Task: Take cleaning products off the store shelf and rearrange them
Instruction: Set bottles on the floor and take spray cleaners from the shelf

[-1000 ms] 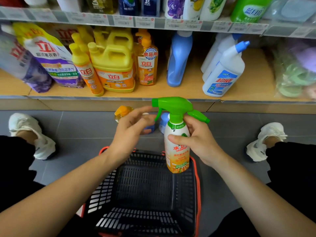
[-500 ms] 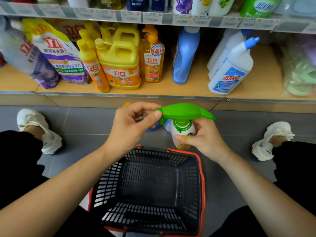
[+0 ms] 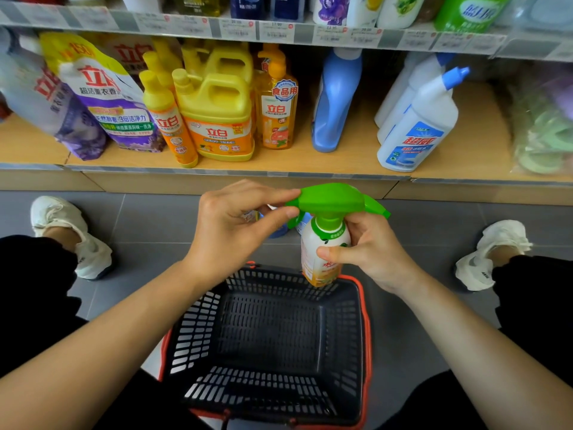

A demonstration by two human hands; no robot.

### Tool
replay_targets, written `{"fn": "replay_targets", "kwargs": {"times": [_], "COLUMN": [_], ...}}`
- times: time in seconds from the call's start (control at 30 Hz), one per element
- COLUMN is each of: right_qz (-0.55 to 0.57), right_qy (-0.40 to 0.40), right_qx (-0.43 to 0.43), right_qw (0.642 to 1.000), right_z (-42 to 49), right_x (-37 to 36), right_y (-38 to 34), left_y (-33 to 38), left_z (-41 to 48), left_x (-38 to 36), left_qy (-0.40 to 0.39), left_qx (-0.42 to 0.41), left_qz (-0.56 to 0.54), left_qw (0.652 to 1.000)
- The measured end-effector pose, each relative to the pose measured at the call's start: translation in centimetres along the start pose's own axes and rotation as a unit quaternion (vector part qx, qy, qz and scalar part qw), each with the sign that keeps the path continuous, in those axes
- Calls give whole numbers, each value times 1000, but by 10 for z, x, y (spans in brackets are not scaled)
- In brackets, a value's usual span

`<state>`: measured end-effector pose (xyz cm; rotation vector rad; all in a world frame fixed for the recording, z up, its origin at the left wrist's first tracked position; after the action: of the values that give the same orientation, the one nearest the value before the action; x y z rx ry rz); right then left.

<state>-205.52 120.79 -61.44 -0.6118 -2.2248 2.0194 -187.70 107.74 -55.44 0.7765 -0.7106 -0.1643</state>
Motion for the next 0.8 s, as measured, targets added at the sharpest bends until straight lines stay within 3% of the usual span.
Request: {"fn": "replay_targets", "kwargs": {"times": [0.13,0.23,0.57,0.7,0.8], "right_qz": [5,5,9,28,39], "right_qy": [1,2,9,41,64], "right_qx": [-3,-9,-22,-26,-26], "right_qw": [1000,1000,1000,998,997], "right_z": [1,2,2,2,2], "right_x": [0,-1,-3,2,4], "right_y": [1,1,-1,0,-3], "left_y": [-6,-8,-17,-26,-30], "left_z": [-3,-4,-8,-17,-29], "left_x": [-10,-19,-25,-34,-45], "left_qy": [-3,-4,-37,-58,-125], "left_qx": [160,216,235,326,391], "left_qz": [-141,-244,-215,-198,-175], "left_qw": [977,945,947,923,895]}}
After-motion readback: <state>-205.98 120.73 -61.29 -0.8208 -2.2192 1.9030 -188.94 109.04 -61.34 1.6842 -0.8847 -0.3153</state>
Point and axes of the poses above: each hand's wrist, its own z-axis towards the middle knuckle, its own x-axis out of the back of the hand, y = z × x, the point moved 3 cm from there along z, towards the middle knuckle, and after that the axes turned 12 degrees about z, right-handed, at the moved point
